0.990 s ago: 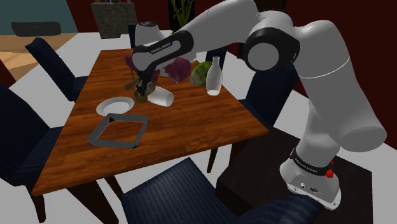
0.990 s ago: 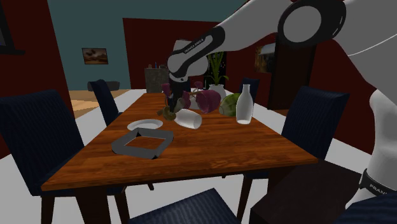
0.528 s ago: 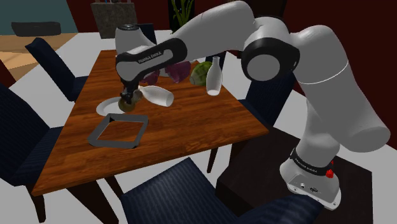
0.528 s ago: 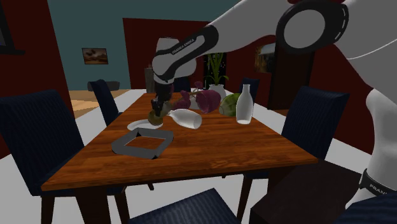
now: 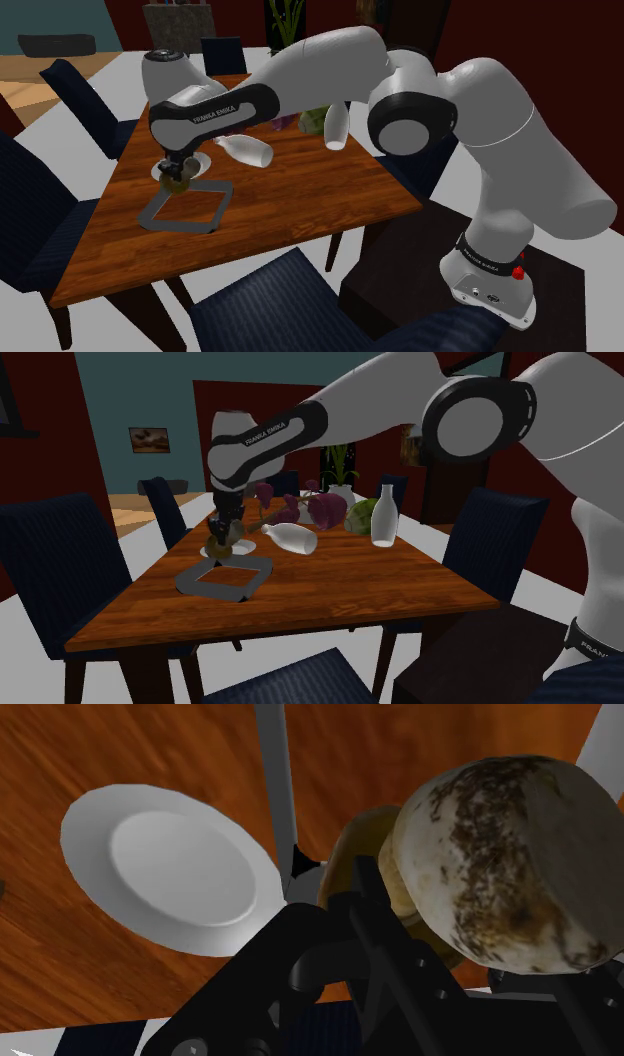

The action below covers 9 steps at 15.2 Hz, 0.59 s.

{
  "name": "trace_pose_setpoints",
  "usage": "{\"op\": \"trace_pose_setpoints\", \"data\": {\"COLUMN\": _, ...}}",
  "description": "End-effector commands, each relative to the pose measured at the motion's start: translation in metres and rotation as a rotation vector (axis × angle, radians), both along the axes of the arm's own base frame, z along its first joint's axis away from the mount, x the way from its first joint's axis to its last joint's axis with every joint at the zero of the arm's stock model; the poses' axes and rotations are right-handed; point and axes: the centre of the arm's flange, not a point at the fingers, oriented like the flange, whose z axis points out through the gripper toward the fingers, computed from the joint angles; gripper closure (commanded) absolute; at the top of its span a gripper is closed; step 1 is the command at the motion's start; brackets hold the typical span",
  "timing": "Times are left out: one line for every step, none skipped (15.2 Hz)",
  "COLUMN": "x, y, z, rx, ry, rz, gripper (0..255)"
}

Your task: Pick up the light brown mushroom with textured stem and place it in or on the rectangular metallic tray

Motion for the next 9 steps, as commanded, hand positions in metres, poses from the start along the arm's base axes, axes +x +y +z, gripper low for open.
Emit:
{"op": "trace_pose_setpoints", "data": {"x": 0.0, "y": 0.002, "z": -0.009, "rx": 0.0, "ry": -0.001, "rz": -0.001, "gripper": 255}}
{"op": "trace_pose_setpoints", "data": {"x": 0.0, "y": 0.002, "z": -0.015, "rx": 0.0, "ry": -0.001, "rz": -0.001, "gripper": 255}}
{"op": "trace_pose_setpoints", "data": {"x": 0.0, "y": 0.002, "z": -0.02, "rx": 0.0, "ry": -0.001, "rz": -0.001, "gripper": 255}}
{"op": "trace_pose_setpoints", "data": {"x": 0.0, "y": 0.002, "z": -0.025, "rx": 0.0, "ry": -0.001, "rz": -0.001, "gripper": 255}}
{"op": "trace_pose_setpoints", "data": {"x": 0.0, "y": 0.002, "z": -0.03, "rx": 0.0, "ry": -0.001, "rz": -0.001, "gripper": 255}}
{"op": "trace_pose_setpoints", "data": {"x": 0.0, "y": 0.002, "z": -0.036, "rx": 0.0, "ry": -0.001, "rz": -0.001, "gripper": 255}}
{"op": "trace_pose_setpoints", "data": {"x": 0.0, "y": 0.002, "z": -0.041, "rx": 0.0, "ry": -0.001, "rz": -0.001, "gripper": 255}}
{"op": "trace_pose_setpoints", "data": {"x": 0.0, "y": 0.002, "z": -0.046, "rx": 0.0, "ry": -0.001, "rz": -0.001, "gripper": 255}}
{"op": "trace_pose_setpoints", "data": {"x": 0.0, "y": 0.002, "z": -0.051, "rx": 0.0, "ry": -0.001, "rz": -0.001, "gripper": 255}}
